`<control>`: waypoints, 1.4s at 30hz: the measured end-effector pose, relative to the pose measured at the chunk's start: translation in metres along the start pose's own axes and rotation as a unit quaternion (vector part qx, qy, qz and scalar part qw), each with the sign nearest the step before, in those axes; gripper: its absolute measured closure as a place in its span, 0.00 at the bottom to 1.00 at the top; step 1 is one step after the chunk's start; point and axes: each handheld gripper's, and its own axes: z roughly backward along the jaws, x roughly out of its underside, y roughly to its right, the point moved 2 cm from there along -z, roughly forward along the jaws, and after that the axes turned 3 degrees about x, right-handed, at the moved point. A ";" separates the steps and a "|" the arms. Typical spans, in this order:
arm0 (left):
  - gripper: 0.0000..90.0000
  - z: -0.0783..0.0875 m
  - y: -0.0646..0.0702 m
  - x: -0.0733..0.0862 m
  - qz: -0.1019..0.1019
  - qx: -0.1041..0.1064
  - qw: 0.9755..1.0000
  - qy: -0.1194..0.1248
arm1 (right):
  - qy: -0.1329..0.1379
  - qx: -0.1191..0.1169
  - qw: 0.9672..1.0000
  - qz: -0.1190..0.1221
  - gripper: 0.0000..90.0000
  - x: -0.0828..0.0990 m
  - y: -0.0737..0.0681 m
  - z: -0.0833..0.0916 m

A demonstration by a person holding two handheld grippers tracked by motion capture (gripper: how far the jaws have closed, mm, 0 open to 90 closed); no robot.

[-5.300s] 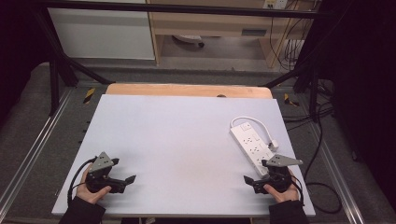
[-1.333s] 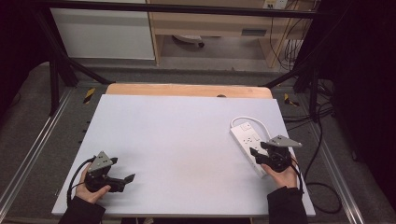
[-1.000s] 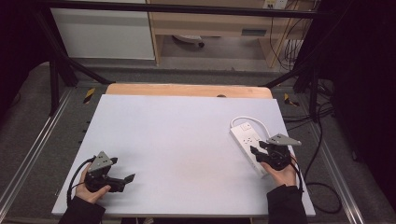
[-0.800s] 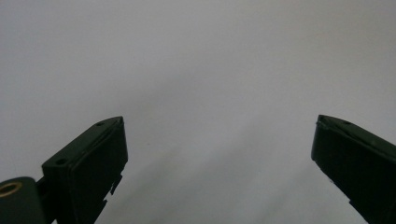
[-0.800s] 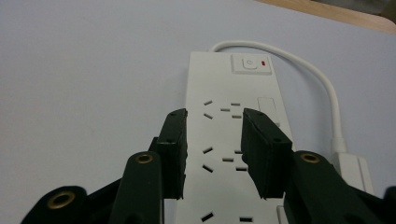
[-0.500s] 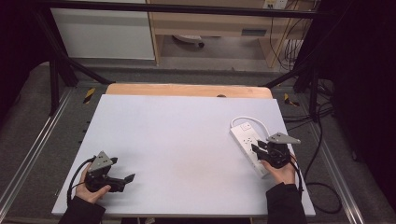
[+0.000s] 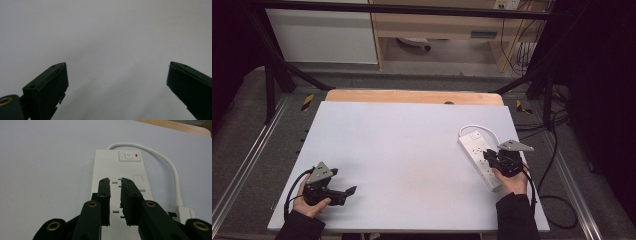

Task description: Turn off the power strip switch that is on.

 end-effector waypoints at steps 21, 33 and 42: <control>0.04 0.000 -0.001 0.000 0.000 -0.002 1.000 -0.001 | -0.004 0.006 1.000 -0.011 1.00 -0.011 0.012 -0.010; 0.04 0.001 -0.001 0.000 -0.001 -0.003 1.000 0.000 | -0.013 0.014 1.000 -0.016 1.00 -0.016 0.018 -0.017; 0.04 0.001 -0.001 0.001 -0.001 -0.003 1.000 0.000 | -0.026 0.020 0.999 -0.021 1.00 -0.014 0.024 -0.028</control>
